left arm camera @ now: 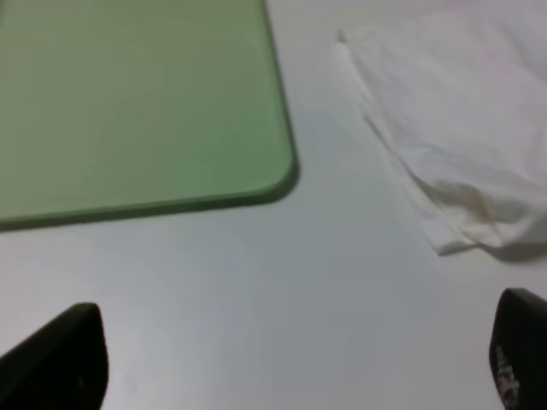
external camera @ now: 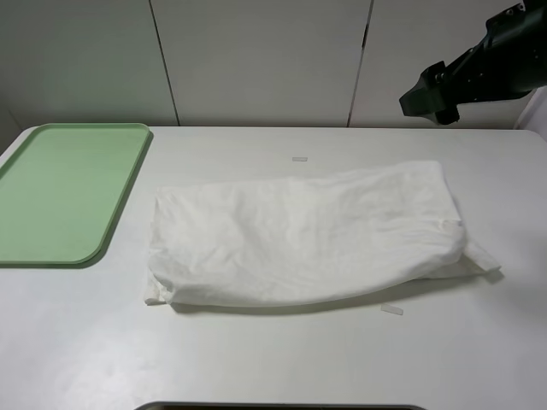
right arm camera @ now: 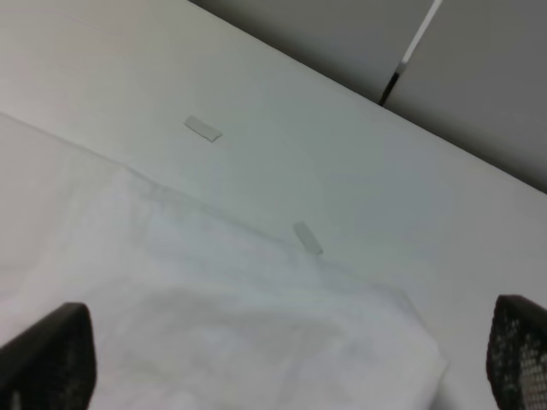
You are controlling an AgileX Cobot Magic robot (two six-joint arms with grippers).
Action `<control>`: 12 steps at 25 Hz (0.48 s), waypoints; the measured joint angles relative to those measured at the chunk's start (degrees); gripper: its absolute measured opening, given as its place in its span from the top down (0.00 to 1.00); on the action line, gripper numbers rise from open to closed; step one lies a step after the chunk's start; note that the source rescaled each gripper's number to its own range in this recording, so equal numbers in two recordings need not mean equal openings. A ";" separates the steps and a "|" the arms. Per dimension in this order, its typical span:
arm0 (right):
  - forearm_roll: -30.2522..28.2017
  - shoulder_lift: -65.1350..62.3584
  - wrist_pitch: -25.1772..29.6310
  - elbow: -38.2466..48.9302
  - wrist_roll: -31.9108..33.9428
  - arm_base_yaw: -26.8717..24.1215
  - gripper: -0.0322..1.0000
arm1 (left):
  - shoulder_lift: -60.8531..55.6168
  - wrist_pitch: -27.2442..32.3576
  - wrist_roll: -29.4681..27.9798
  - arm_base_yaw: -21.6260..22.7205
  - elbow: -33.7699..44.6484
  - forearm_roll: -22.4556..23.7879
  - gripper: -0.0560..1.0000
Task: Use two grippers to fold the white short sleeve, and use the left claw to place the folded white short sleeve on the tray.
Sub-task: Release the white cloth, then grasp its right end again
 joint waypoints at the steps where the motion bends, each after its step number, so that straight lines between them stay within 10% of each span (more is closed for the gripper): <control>1: 0.00 0.00 0.10 0.00 0.41 0.00 0.00 | 0.00 0.00 0.00 1.57 0.00 0.00 0.11; 12: 0.28 0.00 0.89 0.00 3.50 0.00 0.00 | 0.00 0.00 0.05 6.26 0.00 1.16 0.11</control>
